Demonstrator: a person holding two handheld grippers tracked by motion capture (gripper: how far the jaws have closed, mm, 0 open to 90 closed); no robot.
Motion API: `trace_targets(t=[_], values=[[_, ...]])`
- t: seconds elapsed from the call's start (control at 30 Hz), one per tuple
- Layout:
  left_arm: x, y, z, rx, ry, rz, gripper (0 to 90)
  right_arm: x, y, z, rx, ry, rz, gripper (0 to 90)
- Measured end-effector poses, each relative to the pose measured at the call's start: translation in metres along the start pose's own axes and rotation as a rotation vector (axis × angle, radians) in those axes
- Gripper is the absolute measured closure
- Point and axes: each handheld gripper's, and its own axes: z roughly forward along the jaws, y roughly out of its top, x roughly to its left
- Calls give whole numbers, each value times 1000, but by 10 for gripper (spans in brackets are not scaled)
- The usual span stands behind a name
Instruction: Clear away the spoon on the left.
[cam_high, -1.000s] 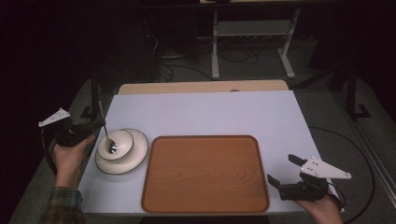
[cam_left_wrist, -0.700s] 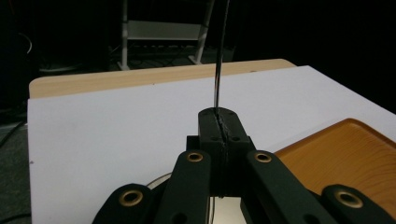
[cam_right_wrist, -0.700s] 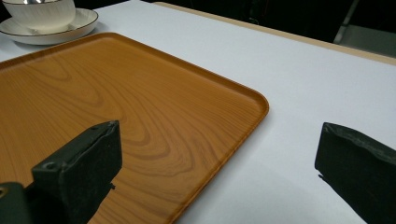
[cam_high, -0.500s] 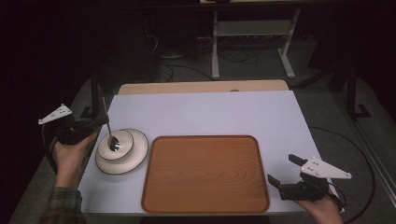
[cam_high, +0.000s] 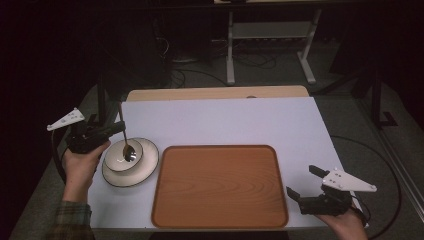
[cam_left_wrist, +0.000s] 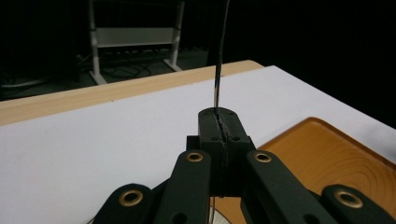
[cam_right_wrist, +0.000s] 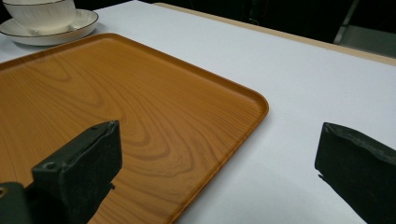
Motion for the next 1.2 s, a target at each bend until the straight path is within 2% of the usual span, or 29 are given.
trace_targets(t=[0.2,0.63,0.9,1.2], values=[[-12,2,8,25,-27,23,898,0,0,0,-1,1,0,1],[-49,4,33,86,-127,79,898,0,0,0,-1,3,0,1],[-70,-2,52,137,-177,109,898,0,0,0,-1,3,0,1],[-82,-14,71,212,-200,136,898,0,0,0,0,2,0,1]])
